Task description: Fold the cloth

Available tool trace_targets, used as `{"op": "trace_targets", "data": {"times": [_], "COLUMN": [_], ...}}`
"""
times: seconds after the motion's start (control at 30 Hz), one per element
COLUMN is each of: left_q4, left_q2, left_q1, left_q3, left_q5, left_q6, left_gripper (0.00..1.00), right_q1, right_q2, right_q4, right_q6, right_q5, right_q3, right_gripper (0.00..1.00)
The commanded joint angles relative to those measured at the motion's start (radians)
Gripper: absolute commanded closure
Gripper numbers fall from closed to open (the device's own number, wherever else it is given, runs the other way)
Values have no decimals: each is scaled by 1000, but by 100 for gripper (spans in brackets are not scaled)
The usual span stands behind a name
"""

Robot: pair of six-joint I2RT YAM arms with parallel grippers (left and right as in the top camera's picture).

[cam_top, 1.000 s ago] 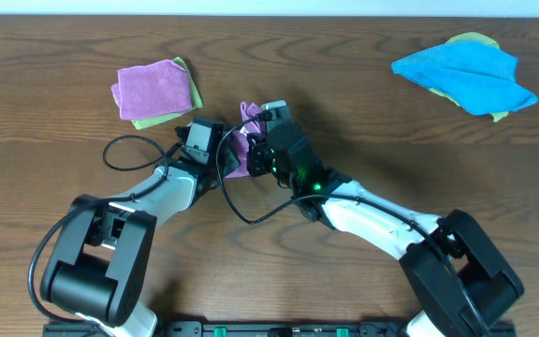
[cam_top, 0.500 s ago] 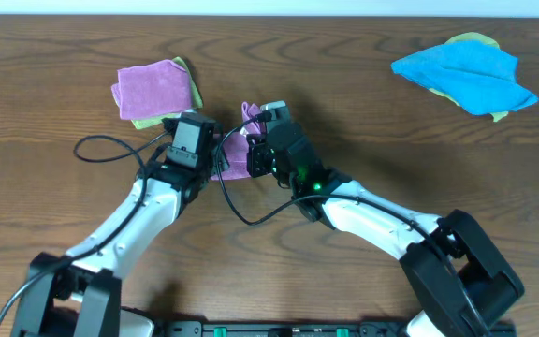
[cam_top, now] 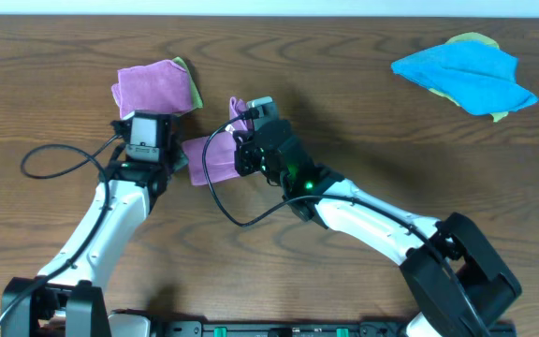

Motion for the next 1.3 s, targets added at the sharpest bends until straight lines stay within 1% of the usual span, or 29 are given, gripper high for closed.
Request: {"op": "trace_targets", "data": {"times": [0.0, 0.17, 0.33, 0.53, 0.73, 0.9, 0.97, 1.27], "left_q4": [-19, -38, -59, -48, -3, 65, 80, 126], "left_q2": [-14, 11, 62, 151, 224, 235, 238, 295], "left_q1": [10, 16, 38, 38, 38, 38, 38, 38], "left_q3": [25, 21, 21, 21, 21, 21, 21, 21], "left_q5": [-23, -39, -29, -11, 50, 126, 127, 186], "left_q6": [26, 24, 6, -90, -171, -202, -232, -268], "left_gripper": [94, 94, 94, 94, 94, 94, 94, 94], "right_q1": [13, 24, 47, 52, 52, 52, 52, 52], "right_q2": [31, 34, 35, 35, 35, 35, 35, 35], "right_q4": [-2, 1, -3, -10, -10, -10, -10, 0], "right_q6": [-14, -17, -69, -68, -68, -68, -68, -68], "right_q5": [-5, -5, 10, 13, 13, 13, 13, 12], "right_q3": [17, 19, 31, 31, 31, 31, 31, 42], "right_gripper": [99, 99, 99, 99, 99, 99, 99, 99]}}
